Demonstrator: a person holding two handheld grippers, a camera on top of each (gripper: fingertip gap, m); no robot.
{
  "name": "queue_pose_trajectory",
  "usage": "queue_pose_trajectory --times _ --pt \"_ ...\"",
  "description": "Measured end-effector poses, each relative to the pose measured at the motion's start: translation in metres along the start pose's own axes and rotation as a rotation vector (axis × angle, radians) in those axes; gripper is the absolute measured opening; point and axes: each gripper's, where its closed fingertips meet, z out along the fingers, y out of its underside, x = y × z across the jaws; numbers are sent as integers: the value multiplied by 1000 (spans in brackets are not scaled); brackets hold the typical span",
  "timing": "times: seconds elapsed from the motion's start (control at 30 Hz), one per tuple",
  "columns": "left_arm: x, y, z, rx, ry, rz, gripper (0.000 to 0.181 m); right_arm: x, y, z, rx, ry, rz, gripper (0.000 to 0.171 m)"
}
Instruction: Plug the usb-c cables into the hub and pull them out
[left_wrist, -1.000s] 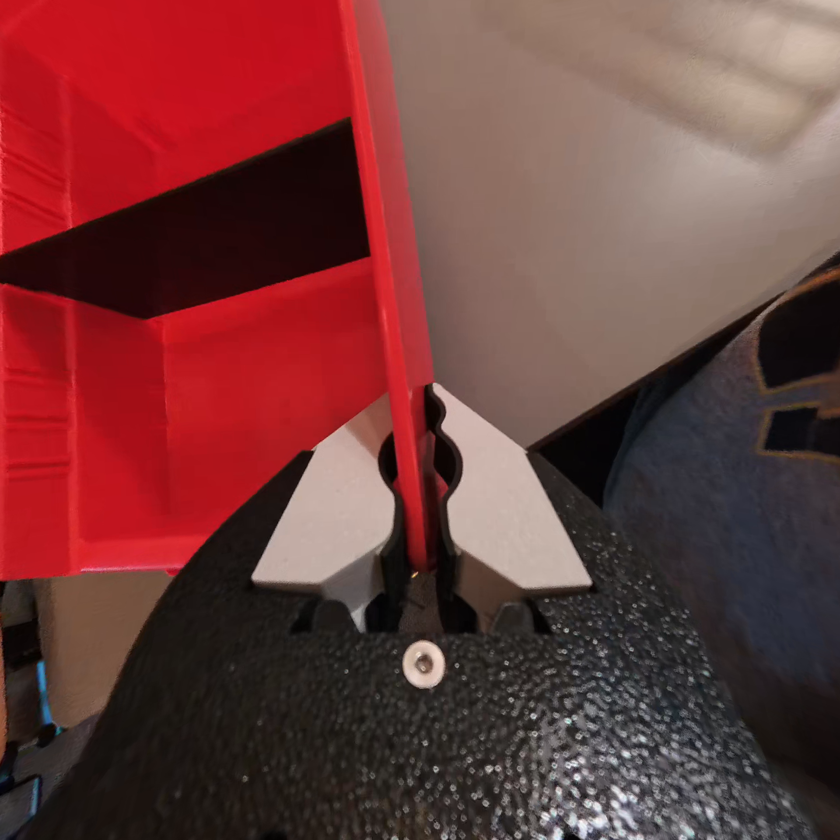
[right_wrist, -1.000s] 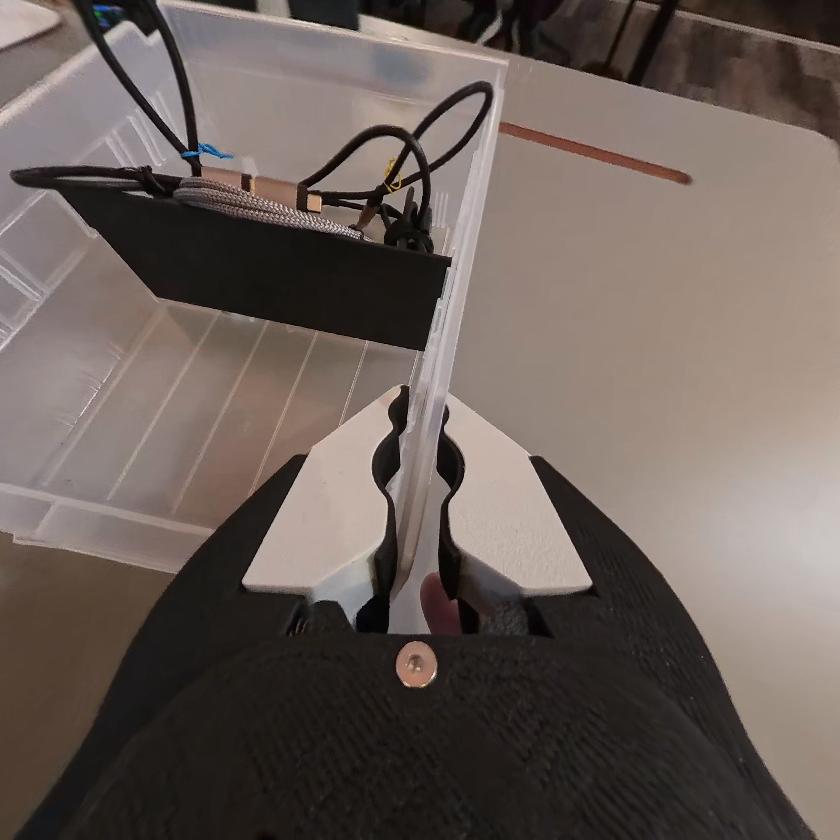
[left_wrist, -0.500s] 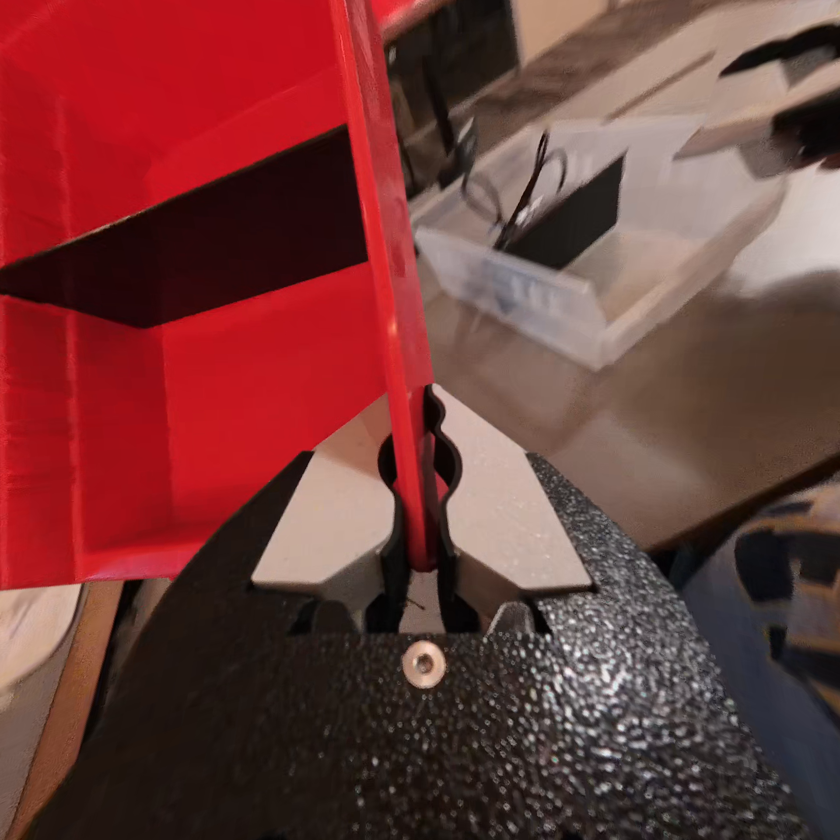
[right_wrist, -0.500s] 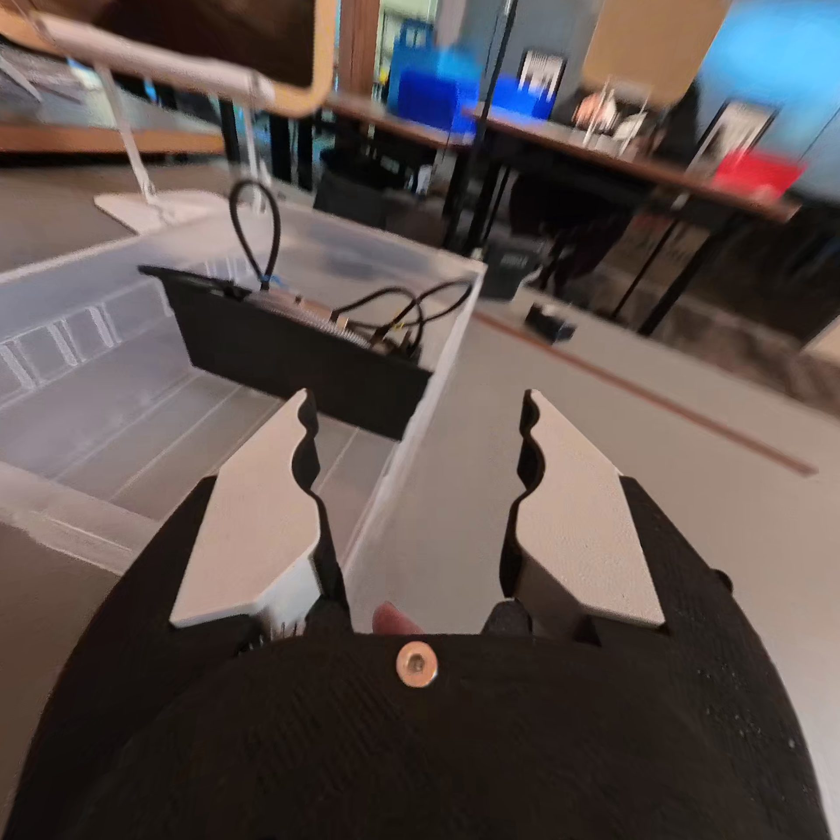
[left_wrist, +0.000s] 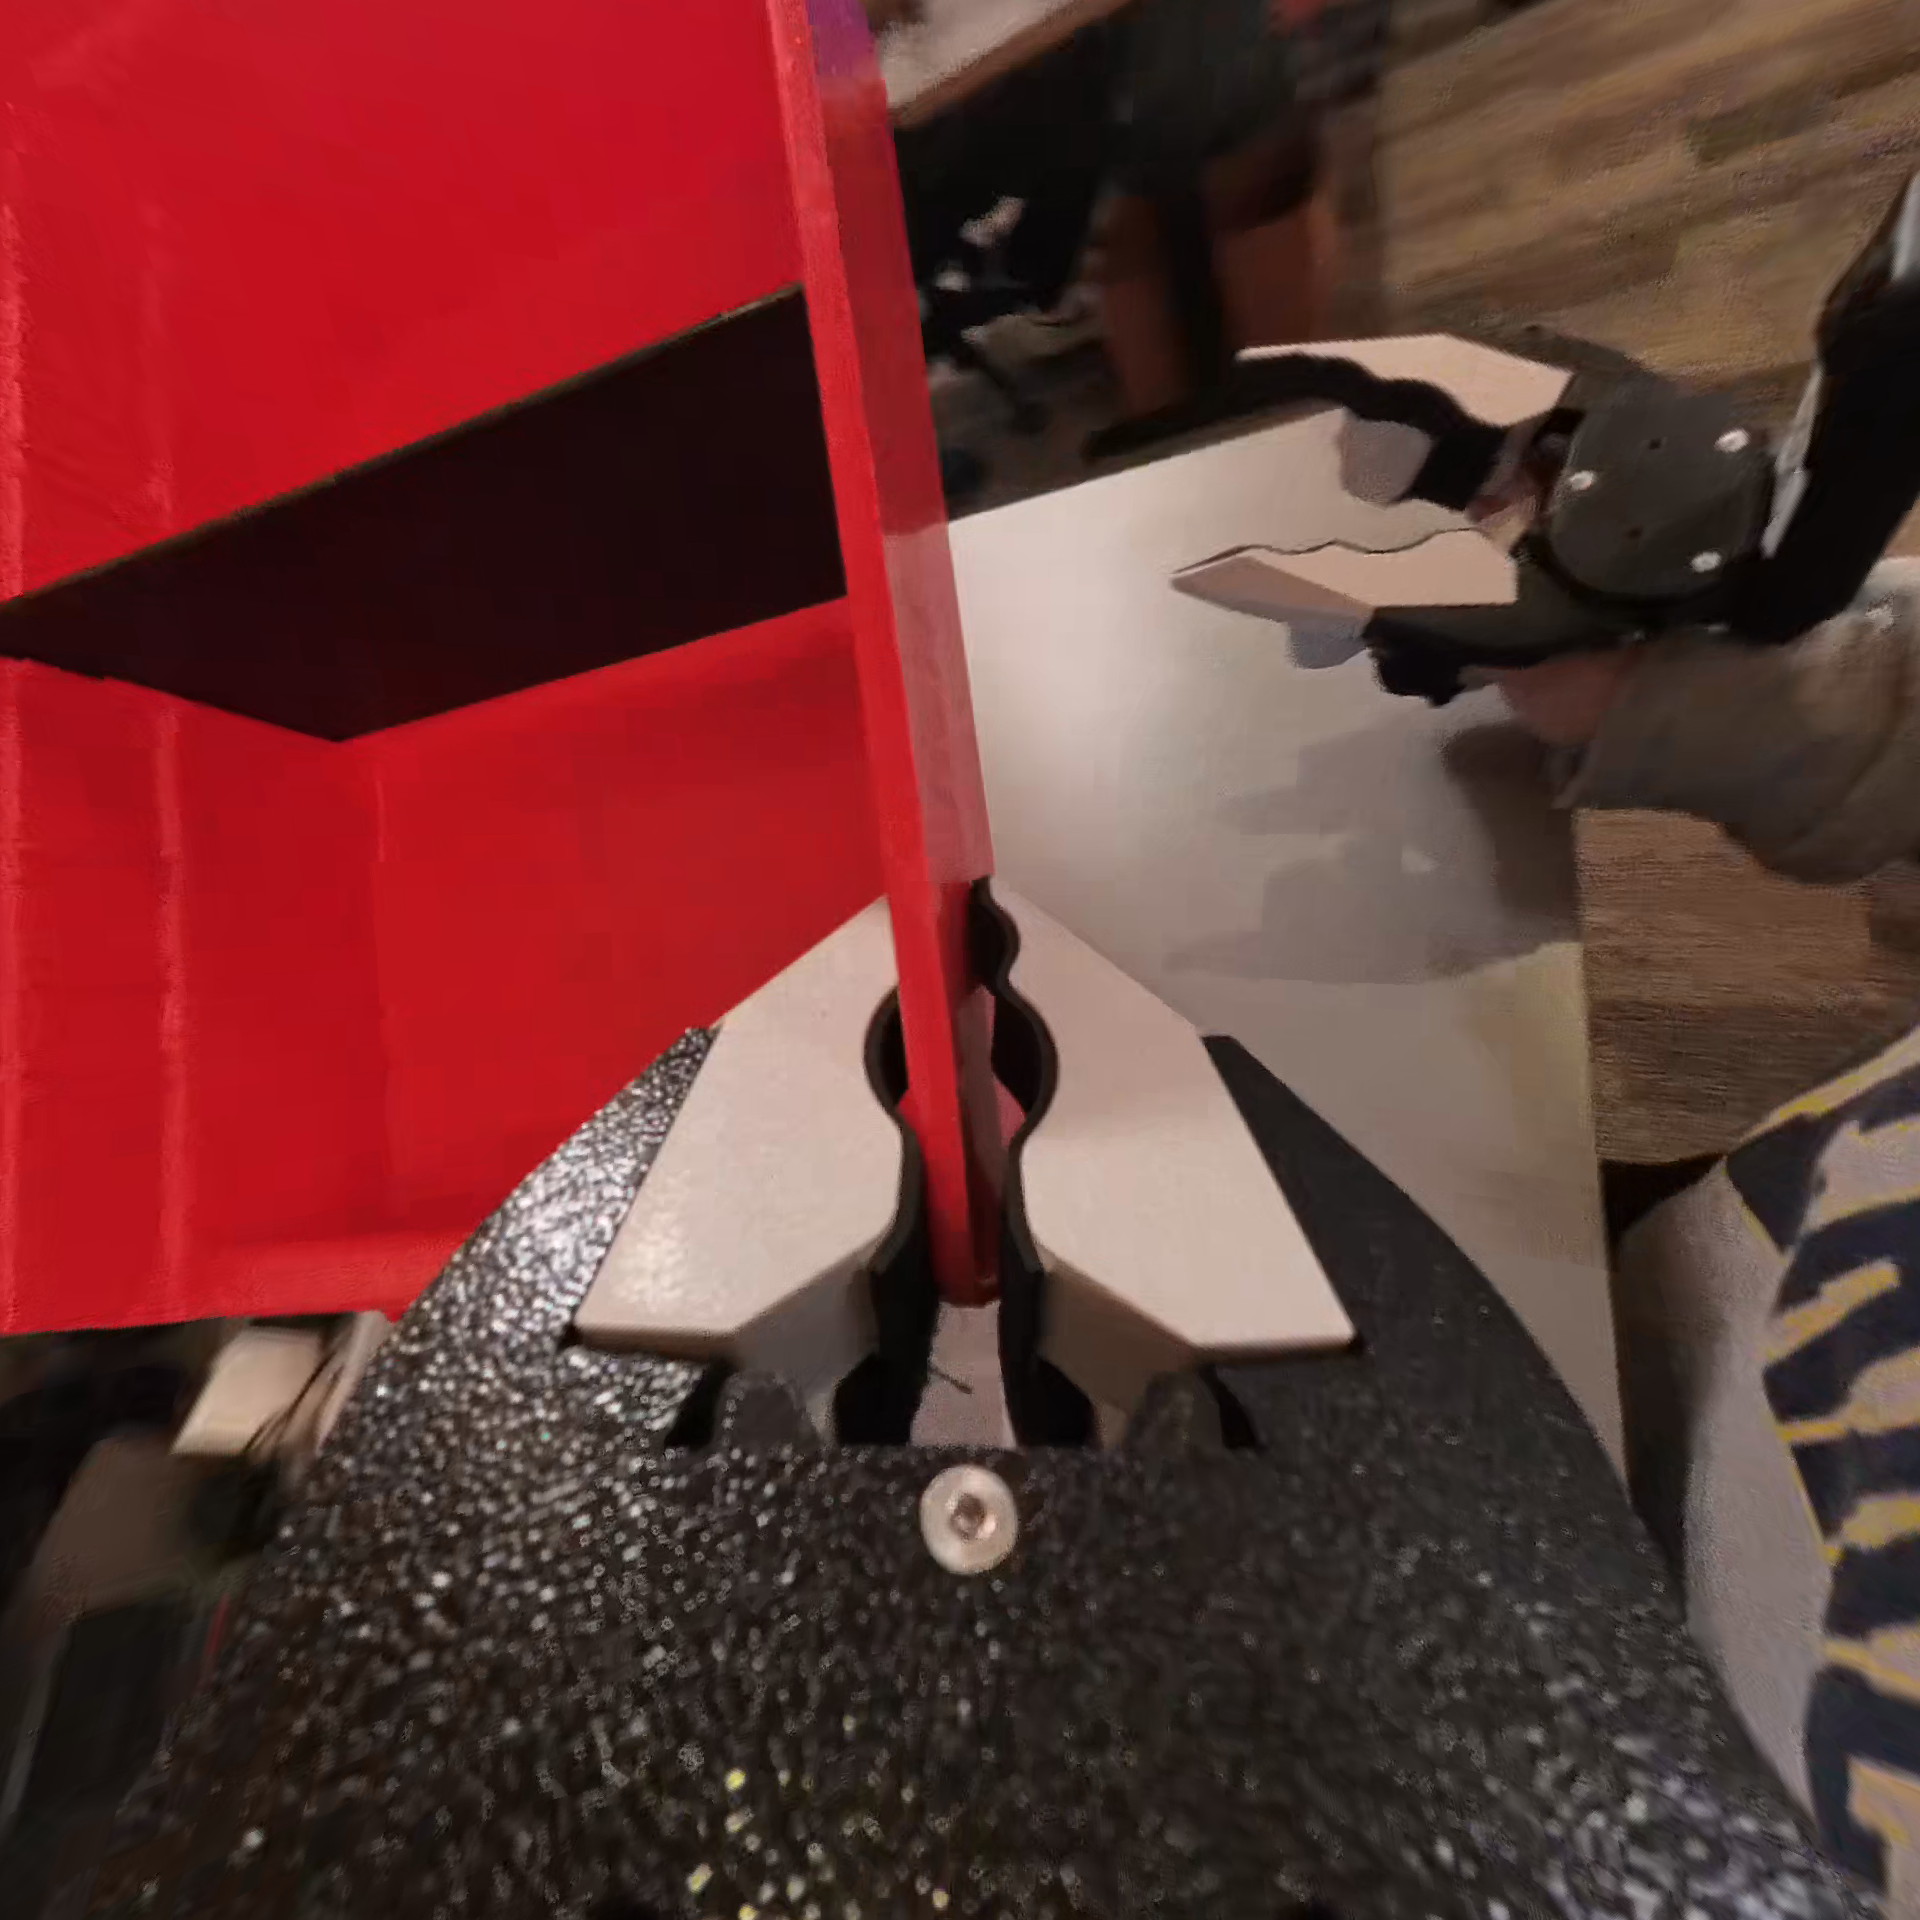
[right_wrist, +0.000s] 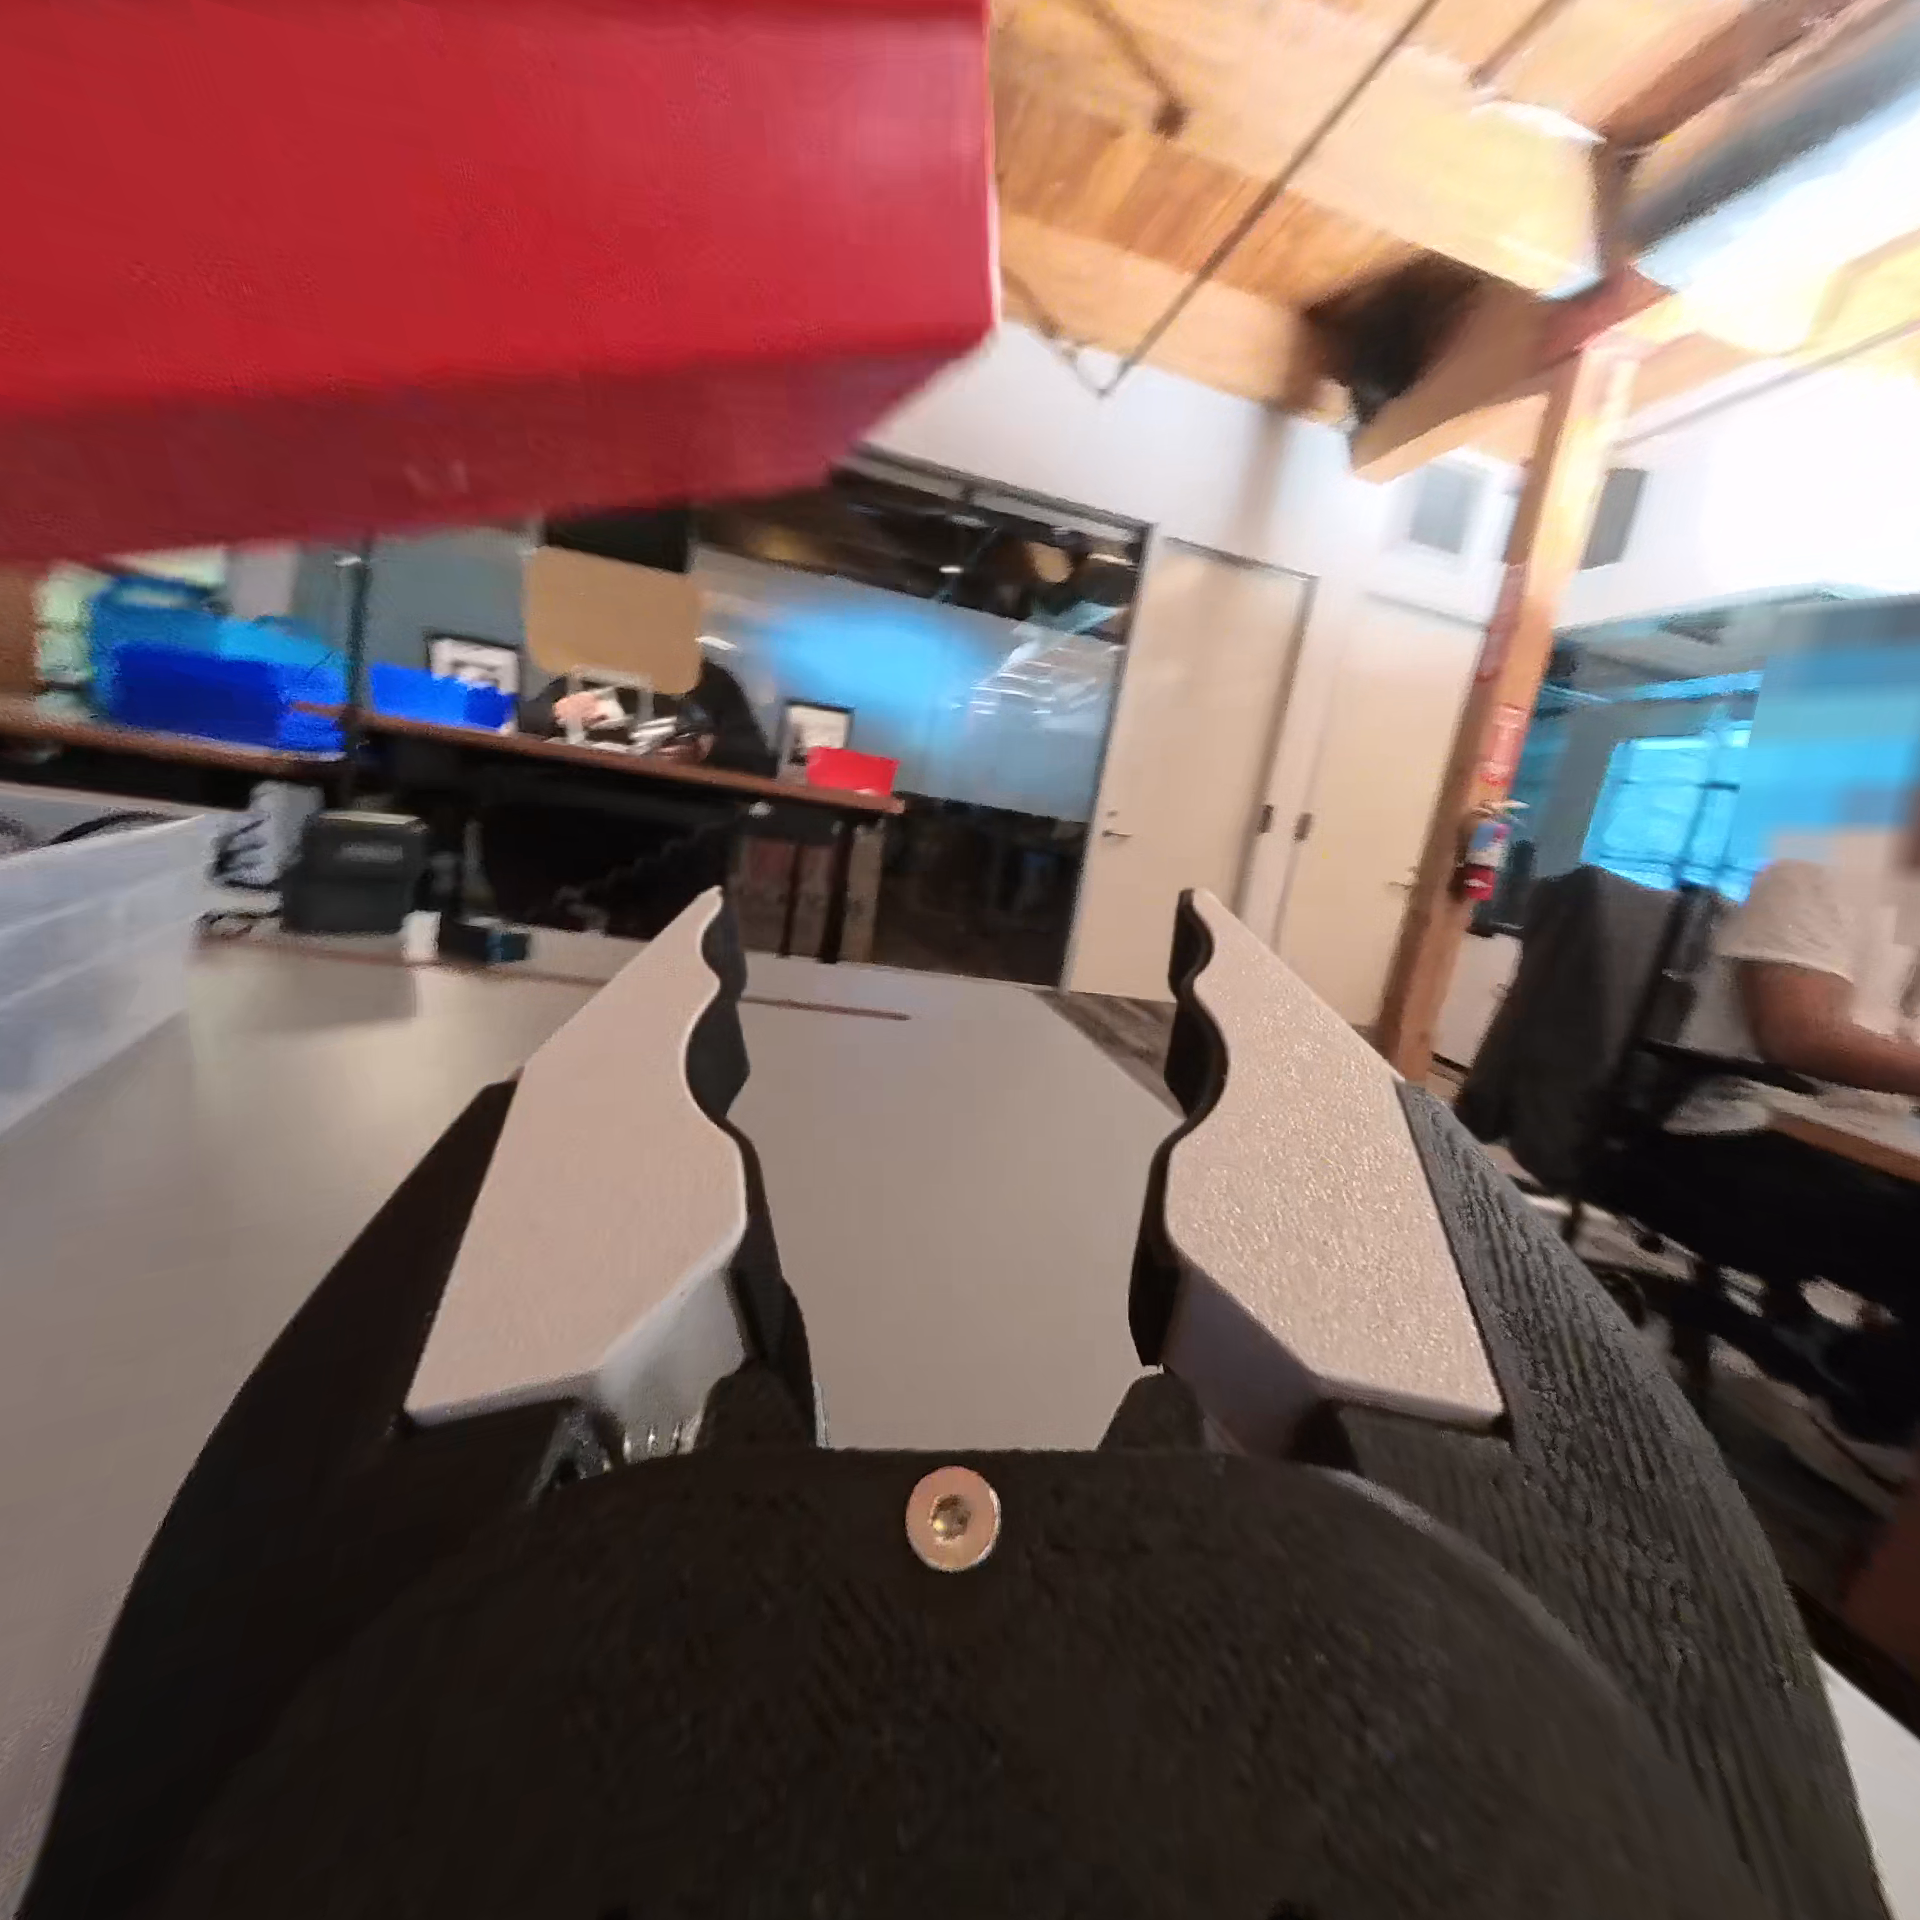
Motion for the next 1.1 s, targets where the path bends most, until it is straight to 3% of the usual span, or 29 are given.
queue_pose_trajectory --times 0.07,0.17,0.27,0.47,0.63,0.83,0.9,0.97,1.03,1.1 --pt "12 -16 49 -13 115 -9 4 28 1 -7 17 125 50 79" --pt "25 -20 114 -64 184 -37 3 38 8 -7 13 128 66 78" --pt "35 -2 158 -145 171 -81 3 37 15 -5 -15 95 81 68" --pt "44 42 210 -310 210 -87 3 28 20 -4 -23 71 45 68" --pt "54 58 226 -325 210 -125 3 24 22 -2 -33 52 23 66" --pt "57 66 233 -277 155 -151 5 22 15 -5 -6 52 -11 58" --pt "62 56 218 -254 192 -219 23 16 15 -4 -8 24 -33 58" --pt "61 25 179 -124 184 -169 37 6 10 -5 17 -29 -32 57" --pt "52 -1 124 27 152 -92 39 -6 7 -3 21 -89 -26 56" --pt "27 -2 70 103 45 -88 44 -18 6 1 -2 -121 -12 55"
